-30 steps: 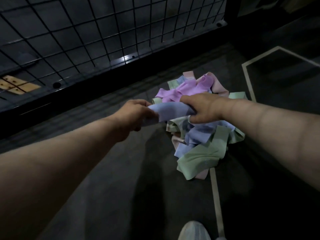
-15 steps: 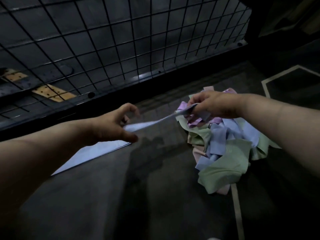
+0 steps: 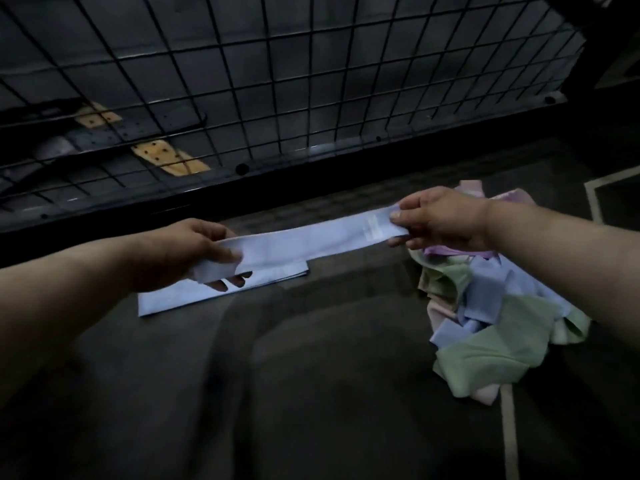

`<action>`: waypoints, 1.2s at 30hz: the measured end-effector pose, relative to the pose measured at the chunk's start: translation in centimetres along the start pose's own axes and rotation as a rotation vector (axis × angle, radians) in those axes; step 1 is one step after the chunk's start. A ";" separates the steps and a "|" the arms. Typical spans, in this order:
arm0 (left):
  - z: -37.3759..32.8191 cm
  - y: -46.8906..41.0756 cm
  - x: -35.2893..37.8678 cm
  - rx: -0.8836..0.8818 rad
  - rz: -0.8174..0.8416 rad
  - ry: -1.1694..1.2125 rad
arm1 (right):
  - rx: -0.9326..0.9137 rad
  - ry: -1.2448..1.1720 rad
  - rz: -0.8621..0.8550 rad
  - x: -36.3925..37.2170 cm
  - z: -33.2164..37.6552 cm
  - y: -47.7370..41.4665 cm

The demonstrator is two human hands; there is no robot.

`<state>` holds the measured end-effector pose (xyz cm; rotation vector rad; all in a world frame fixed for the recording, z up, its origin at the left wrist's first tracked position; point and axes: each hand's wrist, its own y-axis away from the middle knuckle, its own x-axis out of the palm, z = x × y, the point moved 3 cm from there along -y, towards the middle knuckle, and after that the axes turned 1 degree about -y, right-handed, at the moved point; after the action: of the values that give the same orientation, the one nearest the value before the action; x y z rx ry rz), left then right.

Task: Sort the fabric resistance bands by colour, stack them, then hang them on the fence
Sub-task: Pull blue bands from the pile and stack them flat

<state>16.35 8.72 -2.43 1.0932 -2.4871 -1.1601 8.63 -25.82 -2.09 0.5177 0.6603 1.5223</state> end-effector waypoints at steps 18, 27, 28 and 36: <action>15.2 2.1 -8.3 -0.065 -0.734 0.439 | -0.181 0.530 -0.317 15.6 0.1 -9.6; 15.4 0.2 -7.3 -0.011 -0.877 0.025 | -0.175 0.692 -0.354 14.8 -2.0 -10.1; 15.5 0.2 -7.3 -0.014 -0.895 -0.029 | -0.183 0.687 -0.353 14.8 -2.1 -10.2; 15.5 -0.7 -7.3 0.001 -0.838 -0.315 | -0.193 0.829 -0.309 14.4 -3.1 -10.2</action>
<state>15.03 22.50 -12.46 2.2173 -2.2493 -1.6168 13.10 -11.82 -12.27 -0.3889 1.1457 1.4540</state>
